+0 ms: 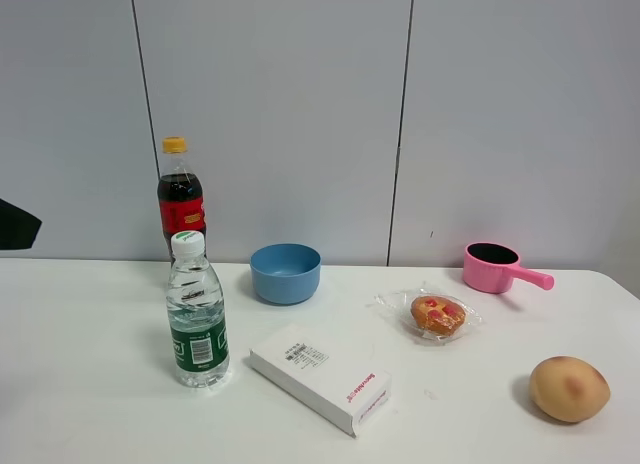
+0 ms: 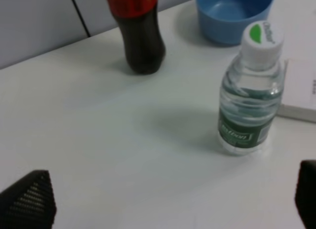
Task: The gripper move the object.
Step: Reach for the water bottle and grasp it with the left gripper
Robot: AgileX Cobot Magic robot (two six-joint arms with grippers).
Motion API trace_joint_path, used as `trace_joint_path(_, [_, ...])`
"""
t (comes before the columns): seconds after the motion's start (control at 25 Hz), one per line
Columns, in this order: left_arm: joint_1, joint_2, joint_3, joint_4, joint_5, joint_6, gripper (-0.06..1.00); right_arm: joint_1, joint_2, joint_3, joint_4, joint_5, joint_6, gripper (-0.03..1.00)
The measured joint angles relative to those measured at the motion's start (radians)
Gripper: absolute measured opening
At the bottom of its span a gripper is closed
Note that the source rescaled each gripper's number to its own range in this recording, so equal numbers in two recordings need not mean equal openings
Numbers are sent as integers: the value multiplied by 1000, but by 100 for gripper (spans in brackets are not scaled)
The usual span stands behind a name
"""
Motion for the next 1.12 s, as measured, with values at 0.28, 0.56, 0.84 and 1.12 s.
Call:
trace_joint_path(0.28, [-134,106,0,10,-146,-23,98,0,0,0,0,0,0,100])
trace_joint_path(0.56, [-225,203,76,10,-382,-133,98,0,0,0,0,0,0,100])
trace_joint_path(0.84, [-255,292,167,88,-623,-199,98,0,0,0,0,0,0,100])
trace_joint_path(1.12, [-255,438,174,101,-781,-215,98,0,0,0,0,0,0,100])
